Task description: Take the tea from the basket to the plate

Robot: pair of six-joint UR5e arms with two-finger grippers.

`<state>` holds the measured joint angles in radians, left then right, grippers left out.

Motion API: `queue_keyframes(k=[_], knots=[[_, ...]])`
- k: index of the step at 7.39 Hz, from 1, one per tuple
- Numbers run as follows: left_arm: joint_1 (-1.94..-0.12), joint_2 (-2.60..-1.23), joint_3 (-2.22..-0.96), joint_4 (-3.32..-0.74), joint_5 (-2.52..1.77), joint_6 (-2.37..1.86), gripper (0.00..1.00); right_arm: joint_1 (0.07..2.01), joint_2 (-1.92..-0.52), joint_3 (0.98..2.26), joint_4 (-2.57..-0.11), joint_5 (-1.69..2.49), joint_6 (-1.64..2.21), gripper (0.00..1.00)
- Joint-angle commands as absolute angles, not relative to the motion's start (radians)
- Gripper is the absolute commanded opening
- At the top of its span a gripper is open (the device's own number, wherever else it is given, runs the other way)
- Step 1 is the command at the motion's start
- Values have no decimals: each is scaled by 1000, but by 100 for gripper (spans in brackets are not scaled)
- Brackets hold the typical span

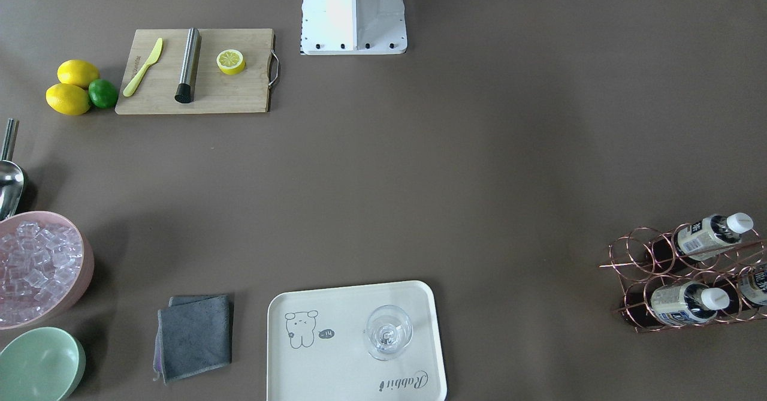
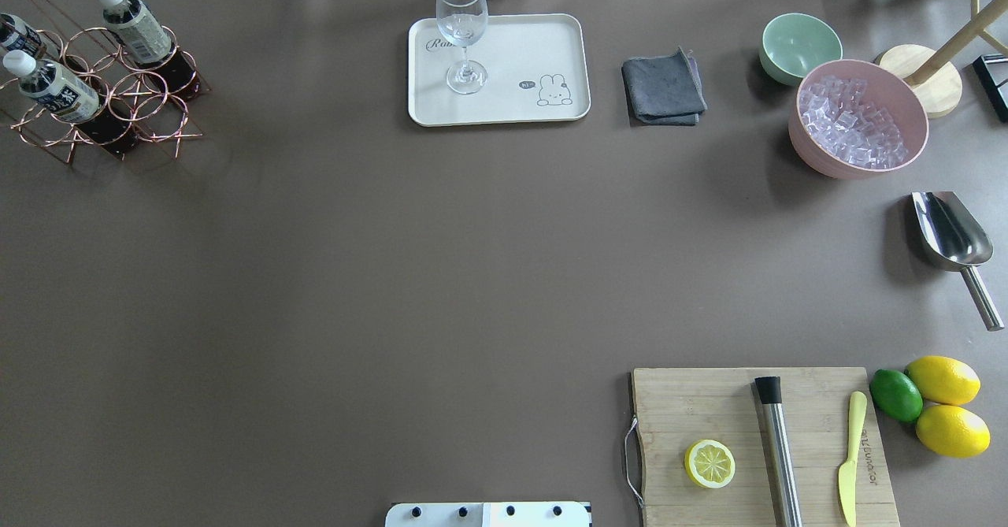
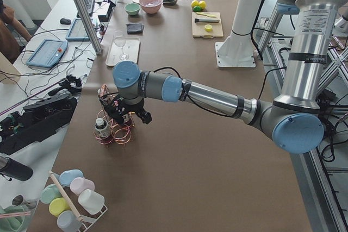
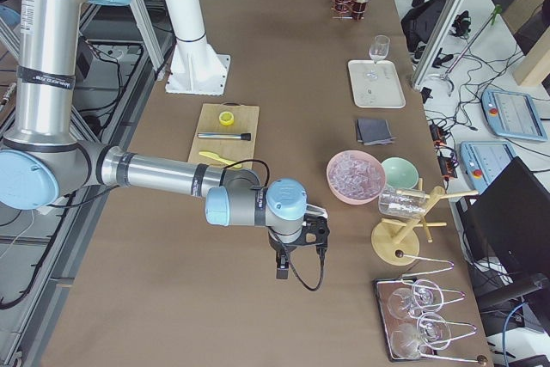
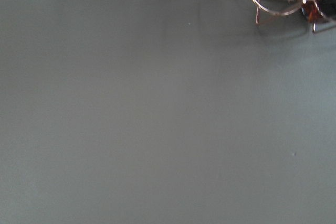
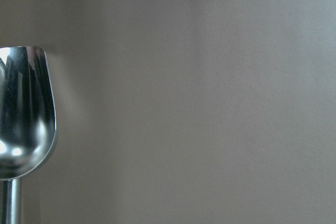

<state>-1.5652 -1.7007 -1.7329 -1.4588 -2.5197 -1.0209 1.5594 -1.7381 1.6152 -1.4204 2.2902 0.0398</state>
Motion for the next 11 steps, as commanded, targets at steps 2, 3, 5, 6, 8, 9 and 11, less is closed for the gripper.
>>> queue_keyframes(k=[2, 3, 5, 6, 8, 9, 11], knots=[[-1575, -1797, -1712, -1477, -2522, -1313, 98, 1560, -1740, 1615, -1420, 2292, 40, 100], [-1569, -1837, -1703, -1483, -2511, -1476, 98, 1560, -1740, 1617, -1420, 2292, 40, 100], [-1548, -1913, -1620, -1605, -2470, -1727, 98, 1560, -1740, 1617, -1420, 2292, 40, 100], [-1514, -1946, -1574, -1667, -2429, -1865, 98, 1560, -1738, 1617, -1420, 2292, 40, 100], [-1468, -2025, -1502, -1672, -2355, -1971, 97, 1560, -1740, 1617, -1420, 2292, 40, 100], [-1468, -2025, -1496, -1674, -2353, -1982, 97, 1560, -1740, 1617, -1420, 2292, 40, 100], [-1465, -2019, -1465, -1716, -2352, -1982, 97, 1560, -1740, 1615, -1420, 2292, 40, 100]])
